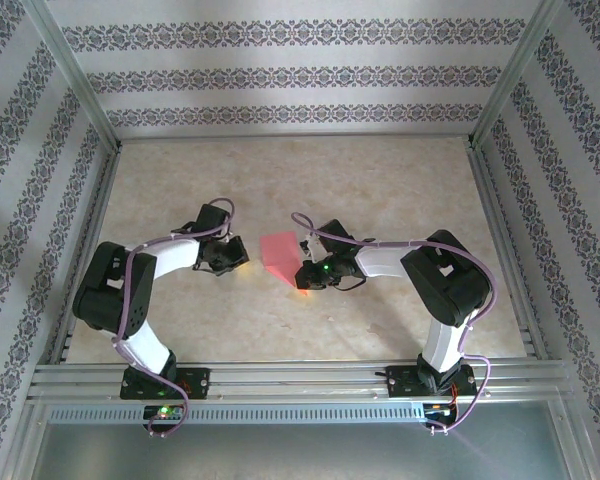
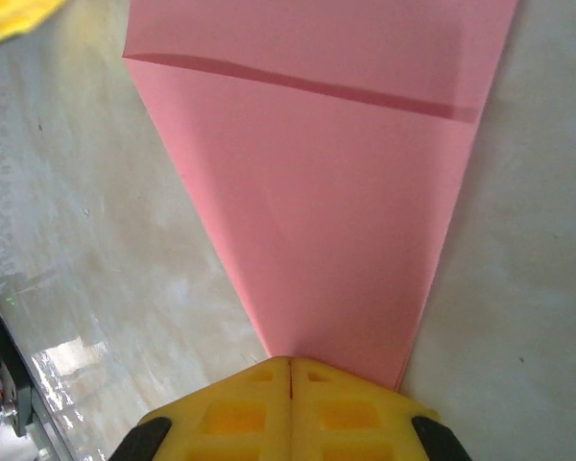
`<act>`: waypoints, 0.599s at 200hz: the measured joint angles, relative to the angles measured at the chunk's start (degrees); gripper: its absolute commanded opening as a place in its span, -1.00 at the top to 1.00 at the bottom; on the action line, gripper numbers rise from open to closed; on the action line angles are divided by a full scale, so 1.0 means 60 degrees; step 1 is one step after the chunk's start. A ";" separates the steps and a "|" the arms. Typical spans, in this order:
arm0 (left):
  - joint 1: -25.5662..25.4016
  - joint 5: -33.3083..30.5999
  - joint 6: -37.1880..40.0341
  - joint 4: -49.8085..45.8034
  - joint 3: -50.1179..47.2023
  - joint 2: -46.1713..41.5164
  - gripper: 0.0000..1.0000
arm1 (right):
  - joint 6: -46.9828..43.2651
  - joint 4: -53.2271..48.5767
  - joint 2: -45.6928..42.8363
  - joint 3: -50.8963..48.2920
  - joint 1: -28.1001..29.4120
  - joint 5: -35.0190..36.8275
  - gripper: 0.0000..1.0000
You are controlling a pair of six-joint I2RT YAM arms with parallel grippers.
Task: Fold a paper plane with a square sheet of paper (pick it up from the middle)
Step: Third fold the triangle at the center of the table.
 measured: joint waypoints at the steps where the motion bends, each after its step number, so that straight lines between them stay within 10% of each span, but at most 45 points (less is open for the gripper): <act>1: 0.0000 -0.0044 0.0022 -0.0055 0.0033 -0.0029 0.84 | 0.0000 0.0000 0.0000 0.0004 0.0000 0.0000 0.93; 120: -0.2517 0.0291 -0.1042 0.0812 0.0532 0.0798 0.89 | 0.0251 -0.0033 0.0011 0.0011 -0.0040 -0.0073 0.93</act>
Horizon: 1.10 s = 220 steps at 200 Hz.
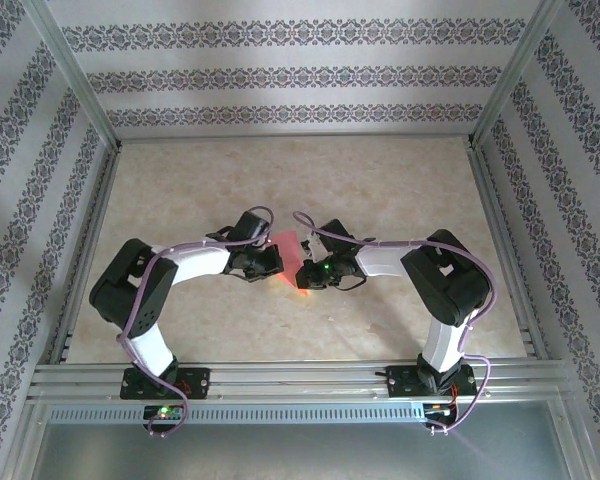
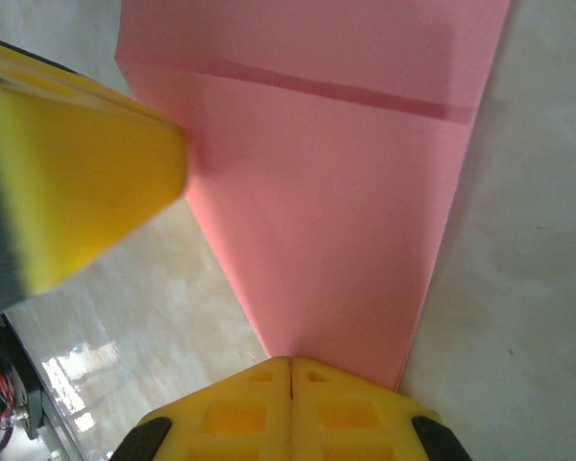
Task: Fold a paper plane with a square sheet of paper (pick it up from the middle)
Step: Third fold the triangle at the center of the table.
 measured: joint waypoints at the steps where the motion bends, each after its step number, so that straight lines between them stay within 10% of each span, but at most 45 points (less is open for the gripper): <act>1: 0.0000 -0.0004 0.0000 0.0000 0.0004 0.0022 0.89 | 0.0000 0.0000 0.0000 0.0000 0.0000 0.0000 0.93; 139: -0.0011 -0.0313 -0.0146 -0.0372 0.0379 0.0346 1.00 | -0.0455 -0.0488 -0.1082 -0.1064 -0.0131 0.0022 0.87; 220: 0.0244 -0.0397 -0.0237 -0.0783 0.1027 -0.0375 0.29 | -0.0335 -0.1526 -0.3716 -0.1351 -0.0346 0.2324 0.16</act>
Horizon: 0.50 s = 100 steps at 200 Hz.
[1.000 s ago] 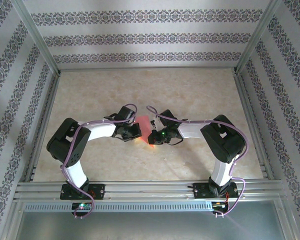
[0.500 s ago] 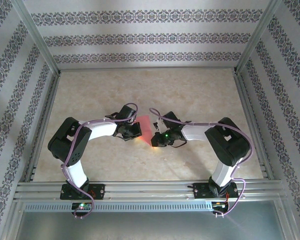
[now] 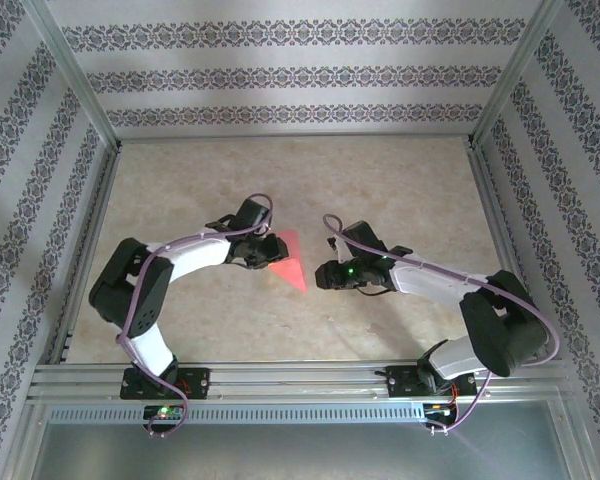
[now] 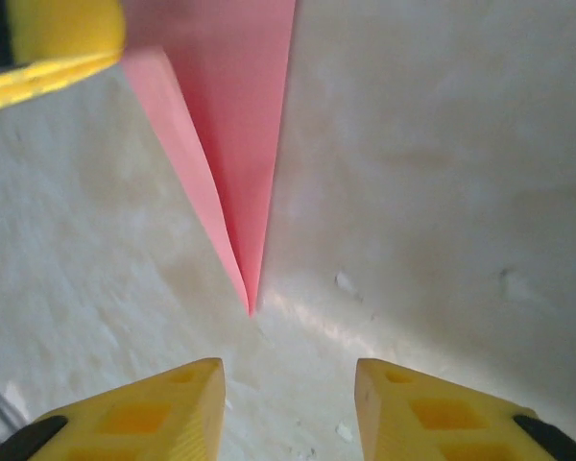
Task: Fold a paper plane with a square sheet of paper (pick it up from the middle)
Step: Third fold the triangle at the center of the table, then fourth fold the wing at the center of the table.
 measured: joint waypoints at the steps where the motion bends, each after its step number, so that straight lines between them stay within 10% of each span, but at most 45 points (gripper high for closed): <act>1: 0.0015 0.0004 -0.0011 0.0007 -0.0007 -0.0029 0.28 | 0.0011 0.0004 -0.0015 0.0015 -0.0007 0.0051 0.16; 100: 0.1971 0.0922 -0.0874 0.1370 -0.2827 -0.1898 -0.68 | -0.0106 0.0546 0.2051 0.2667 0.0965 0.0270 0.18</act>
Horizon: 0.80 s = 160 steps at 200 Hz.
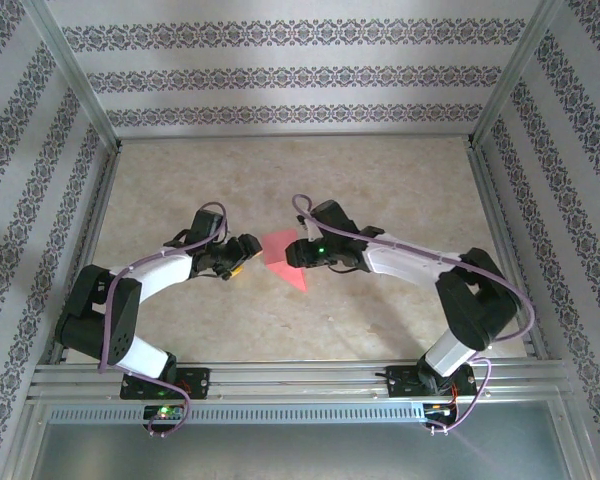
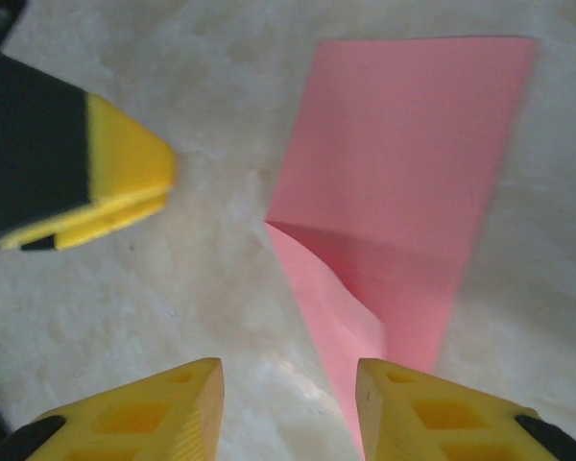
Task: Fold a paper plane with a square sheet of paper (pick it up from the middle)
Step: Fourth fold the wing at the center of the table.
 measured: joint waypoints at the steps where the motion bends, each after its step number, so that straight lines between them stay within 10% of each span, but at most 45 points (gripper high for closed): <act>1: 0.0000 0.0011 0.0000 0.0007 -0.0015 0.0000 -0.69 | 0.0000 0.0004 0.0055 0.0033 0.0018 -0.0022 0.18; 86: 0.0000 0.0430 -0.0437 0.1035 -0.0470 -0.0051 -0.94 | 0.0284 -0.0025 0.1705 0.0579 -0.0182 -0.0146 0.27; 160: -0.0044 0.1239 -0.0929 0.2167 -0.0481 0.0452 -0.35 | 0.0474 -0.0036 0.2244 0.0667 -0.0310 -0.0441 0.32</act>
